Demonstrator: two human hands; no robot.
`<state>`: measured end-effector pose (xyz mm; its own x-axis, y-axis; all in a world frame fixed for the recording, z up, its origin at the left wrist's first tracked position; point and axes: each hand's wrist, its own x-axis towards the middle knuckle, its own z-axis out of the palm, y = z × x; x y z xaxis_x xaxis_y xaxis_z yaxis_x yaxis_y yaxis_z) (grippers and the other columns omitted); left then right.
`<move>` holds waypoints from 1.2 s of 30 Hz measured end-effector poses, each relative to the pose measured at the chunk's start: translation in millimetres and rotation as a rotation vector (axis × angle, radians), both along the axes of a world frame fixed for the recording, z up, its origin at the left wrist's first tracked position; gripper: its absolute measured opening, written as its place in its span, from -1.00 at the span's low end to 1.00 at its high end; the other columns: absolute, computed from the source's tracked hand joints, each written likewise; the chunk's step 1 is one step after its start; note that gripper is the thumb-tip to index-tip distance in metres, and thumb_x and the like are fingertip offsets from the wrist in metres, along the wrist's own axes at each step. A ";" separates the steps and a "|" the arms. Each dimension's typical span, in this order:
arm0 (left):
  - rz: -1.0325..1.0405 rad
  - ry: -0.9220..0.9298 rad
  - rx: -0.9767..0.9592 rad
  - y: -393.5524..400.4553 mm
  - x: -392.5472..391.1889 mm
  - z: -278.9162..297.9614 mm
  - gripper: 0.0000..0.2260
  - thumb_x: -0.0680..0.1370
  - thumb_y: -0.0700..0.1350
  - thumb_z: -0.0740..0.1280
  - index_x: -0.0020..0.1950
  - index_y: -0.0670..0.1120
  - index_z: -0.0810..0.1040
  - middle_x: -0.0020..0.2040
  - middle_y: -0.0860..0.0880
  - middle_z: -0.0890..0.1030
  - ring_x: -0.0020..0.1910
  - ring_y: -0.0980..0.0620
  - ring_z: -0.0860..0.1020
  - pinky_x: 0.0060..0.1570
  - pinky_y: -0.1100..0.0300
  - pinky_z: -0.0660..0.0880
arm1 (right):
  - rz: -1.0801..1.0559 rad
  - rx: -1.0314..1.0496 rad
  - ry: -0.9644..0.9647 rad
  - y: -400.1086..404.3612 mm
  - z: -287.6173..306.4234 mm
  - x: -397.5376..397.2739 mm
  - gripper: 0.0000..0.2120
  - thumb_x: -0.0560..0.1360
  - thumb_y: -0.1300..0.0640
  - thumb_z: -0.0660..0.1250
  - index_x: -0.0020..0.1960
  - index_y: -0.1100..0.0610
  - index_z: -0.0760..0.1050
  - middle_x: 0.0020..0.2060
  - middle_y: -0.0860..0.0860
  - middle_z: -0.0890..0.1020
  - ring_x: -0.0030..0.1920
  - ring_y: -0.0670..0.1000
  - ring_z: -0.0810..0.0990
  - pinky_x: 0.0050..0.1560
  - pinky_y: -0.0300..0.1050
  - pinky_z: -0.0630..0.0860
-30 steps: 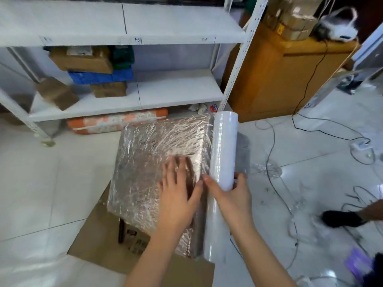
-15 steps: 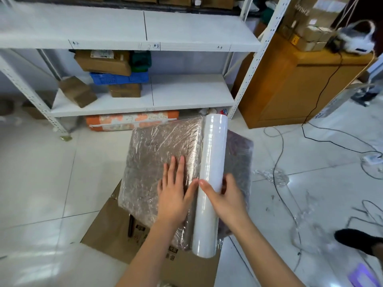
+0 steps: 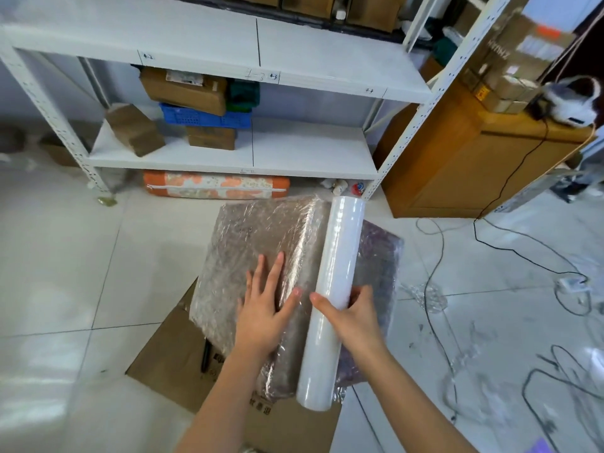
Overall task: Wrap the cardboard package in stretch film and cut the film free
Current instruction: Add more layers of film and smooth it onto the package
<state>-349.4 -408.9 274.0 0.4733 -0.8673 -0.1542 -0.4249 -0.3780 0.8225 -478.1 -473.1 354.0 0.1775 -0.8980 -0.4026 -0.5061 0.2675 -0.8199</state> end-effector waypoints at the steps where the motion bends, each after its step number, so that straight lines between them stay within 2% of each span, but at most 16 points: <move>1: 0.008 0.016 -0.005 2.2 5.4 -1.2 -0.37 0.35 0.57 -0.11 0.38 0.53 -0.22 0.53 0.28 -0.21 0.54 0.08 -0.18 0.43 -0.29 0.08 | 0.010 0.036 0.001 -0.1 0.1 5.3 -0.46 0.32 0.02 0.55 0.07 0.10 0.26 -0.10 -0.08 0.52 -0.16 -0.19 0.52 -0.14 -0.23 0.46; 4: 0.057 0.129 0.055 6.7 20.7 -4.1 -0.20 0.23 0.65 -0.09 0.38 0.47 -0.29 0.54 0.21 -0.24 0.49 0.16 -0.16 0.44 -0.26 0.09 | 0.072 0.139 -0.011 -2.1 -3.8 20.8 -0.39 0.28 0.03 0.58 0.15 0.13 0.31 -0.03 -0.03 0.57 -0.09 -0.10 0.58 -0.08 -0.17 0.51; 6: 0.091 0.246 0.162 11.2 30.7 -2.3 -0.13 0.14 0.68 -0.05 0.35 0.47 -0.31 0.54 0.15 -0.30 0.52 0.07 -0.15 0.44 -0.28 0.05 | 0.107 0.176 -0.061 -1.7 -5.6 31.1 -0.41 0.29 0.08 0.58 0.19 0.13 0.36 -0.02 -0.01 0.61 -0.08 -0.11 0.60 -0.17 -0.25 0.51; 8: 0.053 0.305 0.219 16.7 41.8 -1.8 -0.03 0.09 0.68 0.00 0.41 0.44 -0.29 0.55 0.13 -0.28 0.54 0.02 -0.17 0.45 -0.26 0.03 | 0.147 0.174 -0.070 0.2 -7.2 38.7 -0.45 0.30 0.09 0.57 0.19 0.06 0.39 -0.03 -0.05 0.61 -0.08 -0.14 0.60 -0.22 -0.31 0.49; 11: 0.006 0.321 0.206 22.1 53.0 -2.1 0.12 0.05 0.67 0.12 0.50 0.33 -0.24 0.57 0.11 -0.19 0.55 0.04 -0.11 0.48 -0.12 0.09 | 0.148 0.156 -0.056 0.0 -12.2 43.6 -0.45 0.30 0.09 0.57 0.22 0.08 0.43 0.01 0.00 0.64 -0.03 -0.05 0.62 -0.12 -0.20 0.54; 15: 0.156 0.383 0.122 28.6 46.6 -7.3 0.11 0.07 0.65 0.20 0.52 0.31 -0.10 0.58 0.11 -0.02 0.52 0.03 0.10 0.45 -0.11 0.19 | 0.187 0.153 -0.042 1.7 -10.1 52.0 -0.49 0.32 0.11 0.55 0.19 0.08 0.41 -0.04 -0.05 0.61 -0.09 -0.13 0.58 -0.28 -0.34 0.45; 18: 0.261 0.358 0.097 34.6 41.7 -10.8 0.08 0.08 0.67 0.15 0.52 0.31 -0.04 0.55 0.12 0.13 0.46 -0.03 0.27 0.38 -0.12 0.31 | 0.226 0.124 -0.023 2.6 -9.6 58.1 -0.51 0.33 0.13 0.54 0.16 0.06 0.39 -0.12 -0.13 0.56 -0.16 -0.19 0.54 -0.32 -0.37 0.41; 21: 0.292 0.379 0.073 37.9 43.6 -6.4 0.07 0.09 0.66 0.17 0.52 0.28 0.02 0.50 0.03 0.25 0.38 -0.12 0.35 0.33 -0.12 0.36 | 0.263 0.107 -0.023 5.3 -7.1 66.1 -0.51 0.33 0.15 0.54 0.15 0.04 0.37 -0.11 -0.11 0.56 -0.17 -0.20 0.53 -0.34 -0.37 0.40; 23: 0.328 0.425 0.042 40.9 46.9 -5.4 0.00 0.17 0.59 0.26 0.52 0.24 0.11 0.47 0.04 0.29 0.36 -0.08 0.37 0.36 -0.07 0.33 | 0.293 0.082 -0.037 7.0 -9.0 69.5 -0.51 0.32 0.18 0.54 0.12 0.02 0.36 -0.09 -0.07 0.57 -0.17 -0.19 0.53 -0.37 -0.41 0.41; 24: 0.372 0.467 -0.002 43.2 47.0 -6.7 -0.15 0.29 0.48 0.32 0.50 0.23 0.19 0.45 0.06 0.32 0.31 -0.01 0.41 0.36 -0.01 0.33 | 0.301 0.064 -0.046 7.3 -8.8 71.1 -0.51 0.32 0.20 0.54 0.11 0.02 0.35 -0.09 -0.06 0.57 -0.17 -0.19 0.54 -0.36 -0.42 0.42; 26: 0.488 0.518 -0.083 47.4 44.1 -9.2 -0.60 0.55 0.10 0.32 0.37 0.27 0.35 0.37 0.05 0.45 0.11 0.11 0.49 0.19 0.12 0.42 | 0.320 0.020 -0.064 2.9 -9.5 75.4 -0.50 0.30 0.23 0.55 0.11 0.04 0.37 -0.08 -0.02 0.58 -0.15 -0.13 0.57 -0.29 -0.32 0.46; 28: 0.498 0.424 -0.072 44.1 33.9 -14.3 -0.66 0.61 -0.06 0.26 0.34 0.24 0.39 0.33 0.08 0.50 0.11 0.14 0.50 0.19 0.14 0.44 | 0.330 -0.002 -0.092 -6.7 -10.6 77.9 -0.50 0.30 0.25 0.53 0.13 0.05 0.37 -0.05 0.01 0.59 -0.13 -0.09 0.58 -0.23 -0.22 0.47; 30: 0.563 0.413 -0.097 37.1 25.6 -12.9 -0.71 0.60 -0.03 0.27 0.33 0.13 0.45 0.29 0.07 0.51 0.21 0.11 0.47 0.25 0.15 0.39 | 0.347 0.036 -0.140 -13.3 -10.2 79.2 -0.53 0.33 0.23 0.52 0.14 0.05 0.38 -0.07 0.01 0.60 -0.13 -0.08 0.59 -0.22 -0.21 0.49; 33: 0.689 0.420 -0.151 31.9 24.5 -4.8 -0.85 0.56 0.07 0.30 0.13 0.15 0.47 0.20 0.00 0.52 0.17 0.08 0.48 0.23 0.13 0.39 | 0.387 0.123 -0.210 -9.8 -14.5 78.0 -0.60 0.34 0.20 0.52 0.08 0.05 0.42 -0.15 -0.05 0.61 -0.20 -0.12 0.60 -0.28 -0.31 0.51; 34: 0.684 0.410 -0.133 34.1 25.4 -3.5 -0.83 0.57 0.10 0.27 0.13 0.13 0.47 0.21 0.00 0.51 0.15 0.08 0.48 0.24 0.11 0.39 | 0.406 0.118 -0.216 -5.9 -18.5 77.5 -0.59 0.32 0.17 0.54 0.09 0.07 0.44 -0.16 -0.05 0.62 -0.20 -0.11 0.62 -0.26 -0.29 0.52; 36: 0.680 0.396 -0.062 38.8 20.6 0.2 -0.61 0.52 0.24 0.18 0.25 0.08 0.43 0.28 0.07 0.47 0.18 0.08 0.46 0.26 0.08 0.36 | 0.482 0.065 -0.188 3.5 -25.1 76.1 -0.52 0.27 0.07 0.58 0.09 0.08 0.44 -0.14 -0.06 0.63 -0.16 -0.08 0.63 -0.18 -0.21 0.53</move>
